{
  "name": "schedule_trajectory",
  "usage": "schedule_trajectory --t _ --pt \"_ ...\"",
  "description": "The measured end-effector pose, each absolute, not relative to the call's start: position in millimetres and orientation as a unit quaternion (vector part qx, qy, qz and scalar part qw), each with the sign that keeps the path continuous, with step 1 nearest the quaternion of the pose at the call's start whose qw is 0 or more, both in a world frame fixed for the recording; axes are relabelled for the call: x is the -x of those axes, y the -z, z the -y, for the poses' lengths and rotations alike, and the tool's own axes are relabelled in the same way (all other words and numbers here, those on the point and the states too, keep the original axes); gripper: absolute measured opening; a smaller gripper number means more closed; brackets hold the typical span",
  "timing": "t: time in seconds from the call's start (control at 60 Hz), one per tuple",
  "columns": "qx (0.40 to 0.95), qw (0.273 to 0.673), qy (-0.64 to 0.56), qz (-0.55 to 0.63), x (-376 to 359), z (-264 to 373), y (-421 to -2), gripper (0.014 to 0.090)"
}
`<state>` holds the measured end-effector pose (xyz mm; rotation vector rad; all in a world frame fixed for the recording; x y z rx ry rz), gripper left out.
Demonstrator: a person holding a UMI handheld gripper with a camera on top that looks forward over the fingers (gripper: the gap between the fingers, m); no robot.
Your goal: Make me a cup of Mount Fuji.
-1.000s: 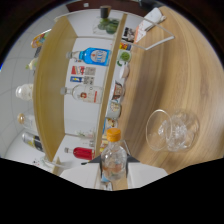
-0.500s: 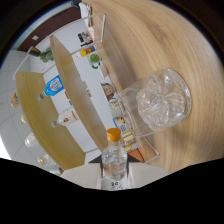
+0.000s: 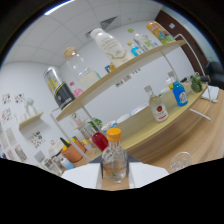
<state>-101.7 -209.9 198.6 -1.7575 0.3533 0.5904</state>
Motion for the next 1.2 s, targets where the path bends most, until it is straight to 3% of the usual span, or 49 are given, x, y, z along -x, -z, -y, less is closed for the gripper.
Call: schedule_trajectory --t 0.183,0.5,0.917,1.2 --pt "0.800 0.581 -0.149 -0.029 153.5 206.7 -139.3 0.0354" --pt "0.857 0.507 -0.081 0.049 199.4 199.3 -41.5 0.0354" --pt "0.887 0.455 -0.062 0.051 197.3 198.2 -12.5 0.0365" --pt "0.890 0.446 -0.064 0.064 193.4 207.9 -8.7 0.0371"
